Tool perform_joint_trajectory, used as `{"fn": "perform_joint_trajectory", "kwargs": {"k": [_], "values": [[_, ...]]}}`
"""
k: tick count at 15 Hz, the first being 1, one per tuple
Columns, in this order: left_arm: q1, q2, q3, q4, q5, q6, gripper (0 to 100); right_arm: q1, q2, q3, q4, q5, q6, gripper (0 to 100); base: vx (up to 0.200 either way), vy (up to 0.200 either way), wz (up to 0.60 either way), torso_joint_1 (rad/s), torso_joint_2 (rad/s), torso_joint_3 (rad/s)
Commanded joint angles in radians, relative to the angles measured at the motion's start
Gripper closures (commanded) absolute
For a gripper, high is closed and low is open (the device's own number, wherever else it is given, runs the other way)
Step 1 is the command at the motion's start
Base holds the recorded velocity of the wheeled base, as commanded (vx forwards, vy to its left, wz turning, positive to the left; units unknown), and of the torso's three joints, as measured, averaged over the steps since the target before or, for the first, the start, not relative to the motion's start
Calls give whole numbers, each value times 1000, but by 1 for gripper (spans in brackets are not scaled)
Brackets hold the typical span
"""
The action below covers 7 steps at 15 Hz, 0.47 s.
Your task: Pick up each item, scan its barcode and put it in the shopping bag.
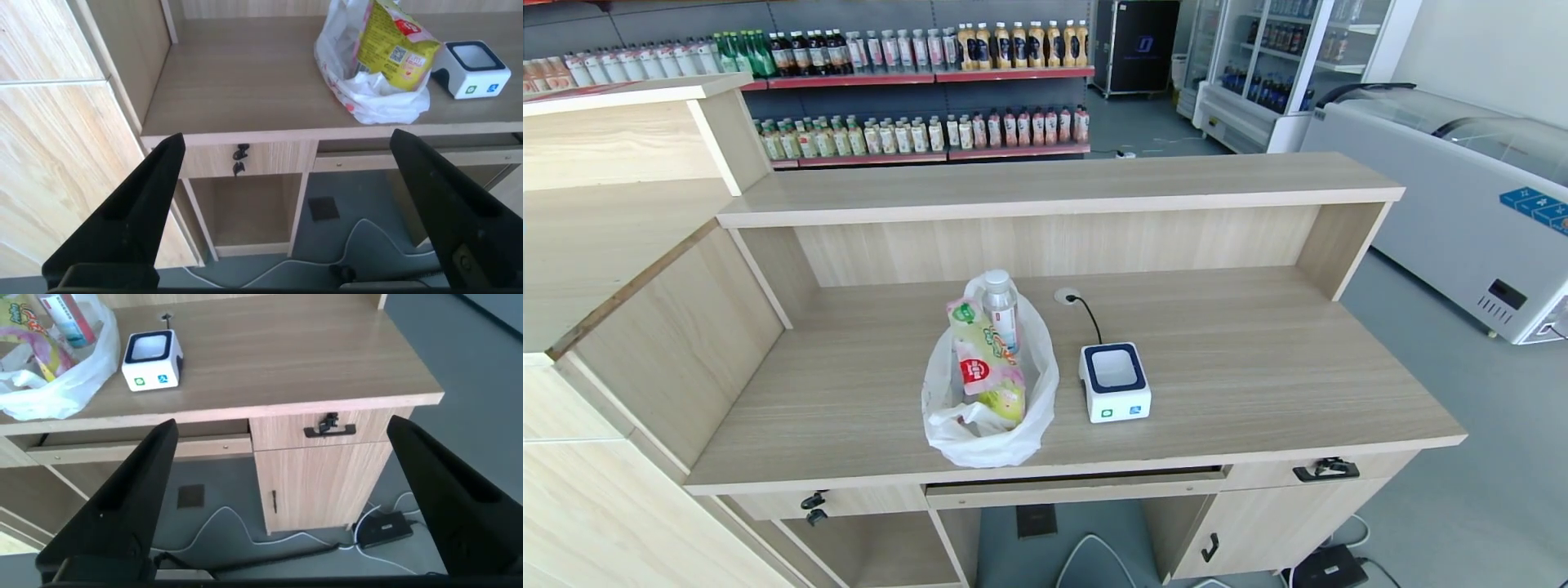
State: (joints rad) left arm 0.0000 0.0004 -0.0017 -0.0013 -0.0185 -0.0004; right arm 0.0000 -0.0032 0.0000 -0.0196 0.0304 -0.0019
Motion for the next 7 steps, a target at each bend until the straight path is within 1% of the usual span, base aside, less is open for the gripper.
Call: {"fn": "perform_joint_trajectory", "kwargs": {"k": [1, 7], "values": [[0, 0, 0, 0, 0, 0, 0, 0, 3, 0, 0, 0, -1, 0, 0, 0, 0, 0, 0, 0], [0, 0, 0, 0, 0, 0, 0, 0, 3, 0, 0, 0, -4, 0, 0, 0, 0, 0, 0, 0]]}}
